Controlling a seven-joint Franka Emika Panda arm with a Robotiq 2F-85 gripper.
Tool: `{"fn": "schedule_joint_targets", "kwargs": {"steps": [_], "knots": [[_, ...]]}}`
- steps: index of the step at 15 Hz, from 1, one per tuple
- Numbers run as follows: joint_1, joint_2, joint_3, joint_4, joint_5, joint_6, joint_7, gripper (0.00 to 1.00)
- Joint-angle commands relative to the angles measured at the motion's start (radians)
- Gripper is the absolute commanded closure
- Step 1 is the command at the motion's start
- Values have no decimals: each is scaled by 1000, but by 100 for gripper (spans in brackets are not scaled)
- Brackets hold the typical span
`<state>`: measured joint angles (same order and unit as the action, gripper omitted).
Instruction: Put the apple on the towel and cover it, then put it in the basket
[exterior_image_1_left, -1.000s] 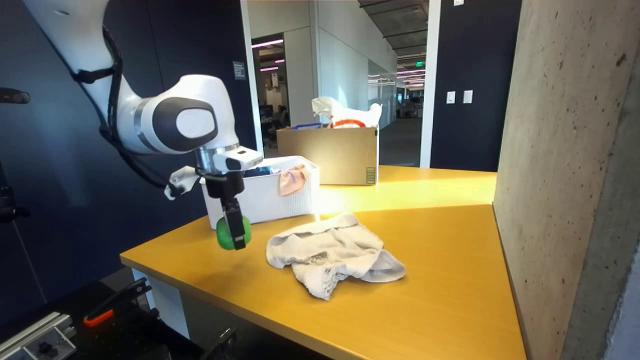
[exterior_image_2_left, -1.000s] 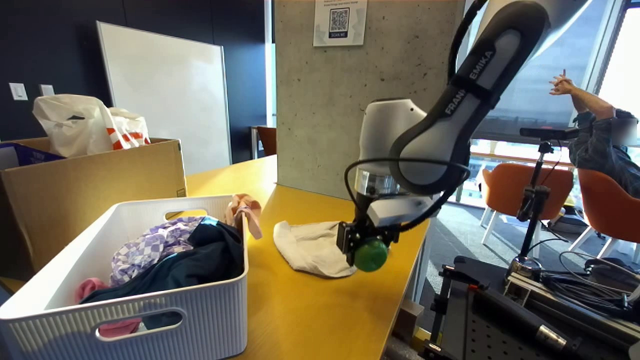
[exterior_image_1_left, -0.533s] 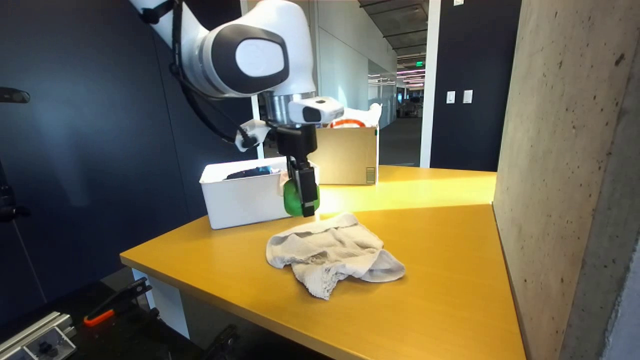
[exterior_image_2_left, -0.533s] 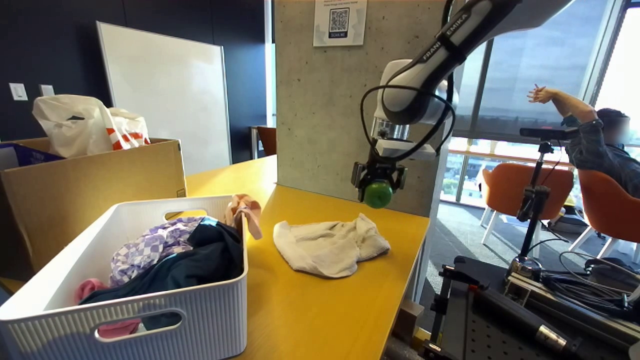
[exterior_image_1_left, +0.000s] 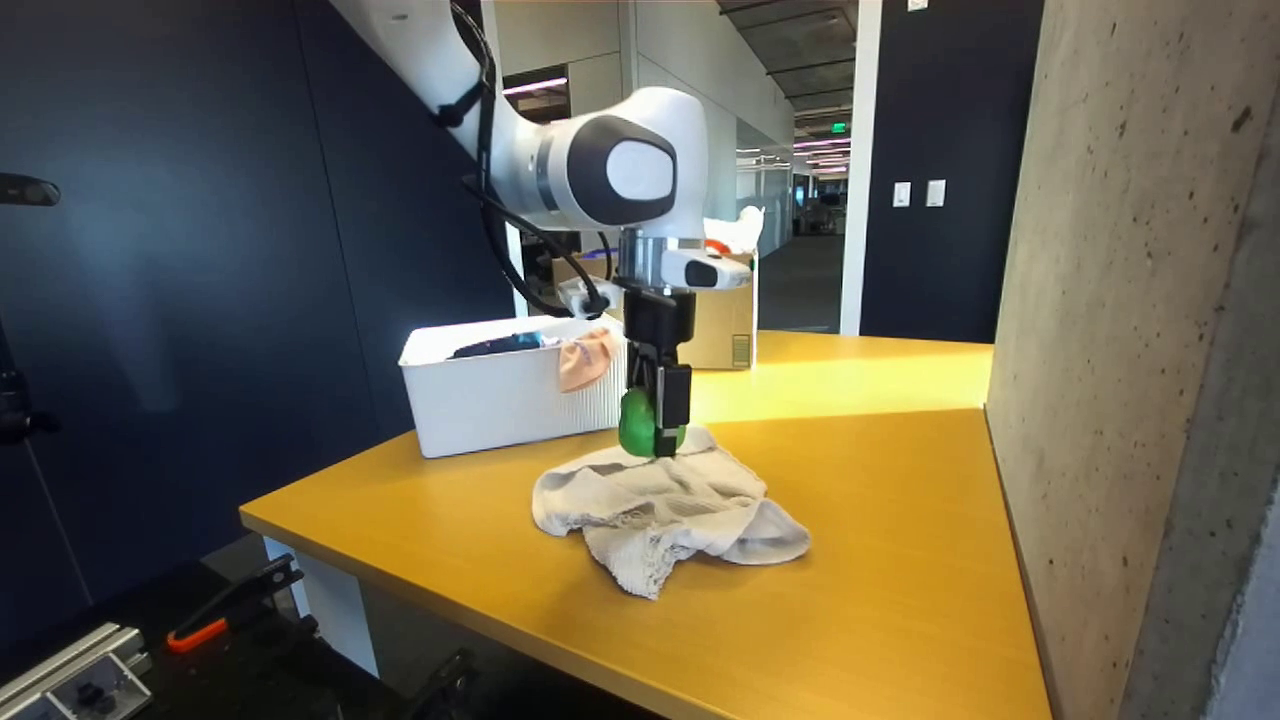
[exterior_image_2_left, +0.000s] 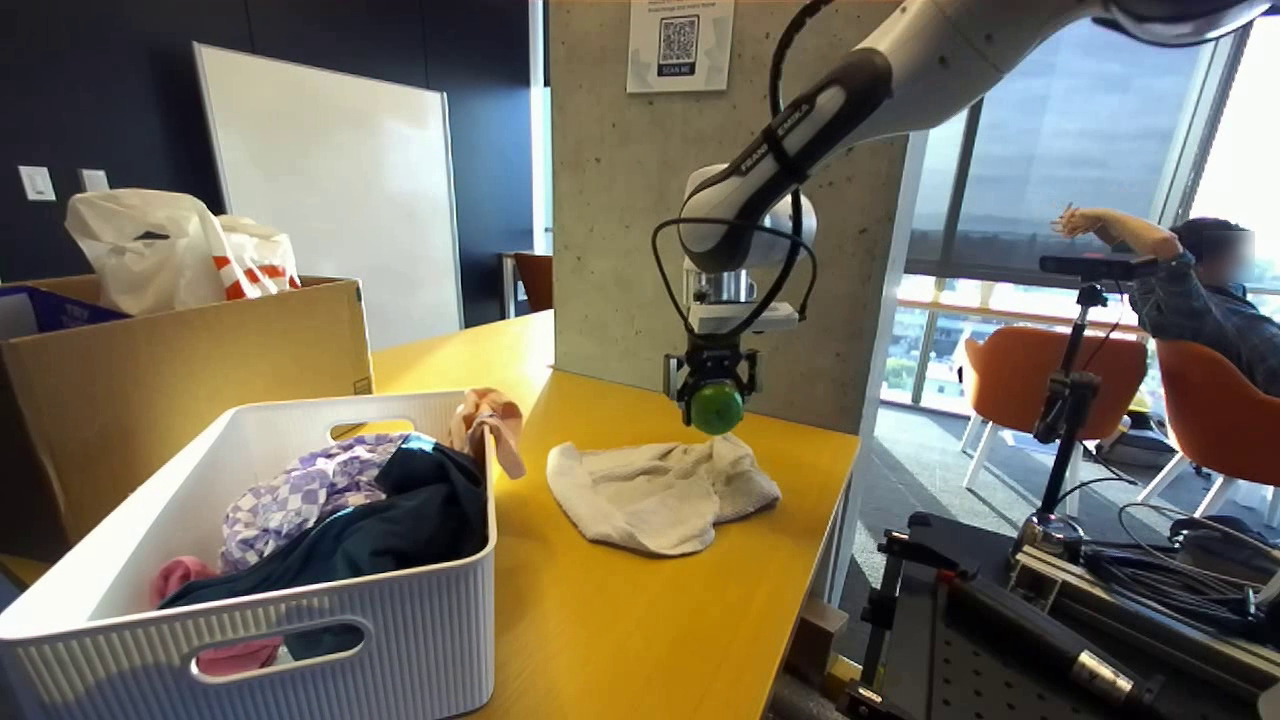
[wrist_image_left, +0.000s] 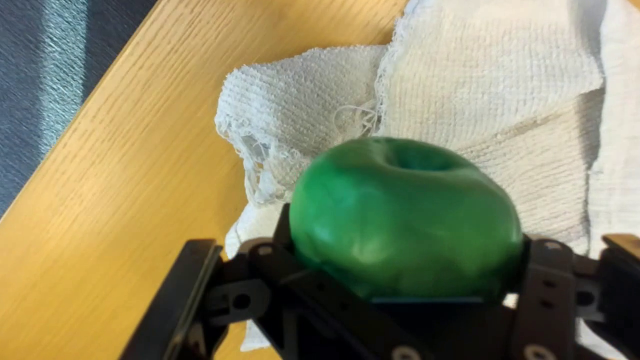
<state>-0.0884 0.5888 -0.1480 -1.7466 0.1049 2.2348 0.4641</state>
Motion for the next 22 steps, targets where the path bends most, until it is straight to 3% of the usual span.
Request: {"fn": "schedule_joint_targets", "kwargs": {"steps": [1, 7, 8, 9, 12, 16, 22], "knots": [[9, 167, -20, 252, -14, -155, 44, 42], [5, 357, -14, 559, -18, -351, 50, 42], [1, 380, -11, 600, -16, -383, 44, 29], [-1, 401, -9, 636, -15, -409, 40, 4], [-7, 432, -2, 701, -12, -456, 23, 0], [9, 380, 3, 643, -14, -431, 7, 0], [130, 154, 25, 333, -26, -270, 15, 0]]}}
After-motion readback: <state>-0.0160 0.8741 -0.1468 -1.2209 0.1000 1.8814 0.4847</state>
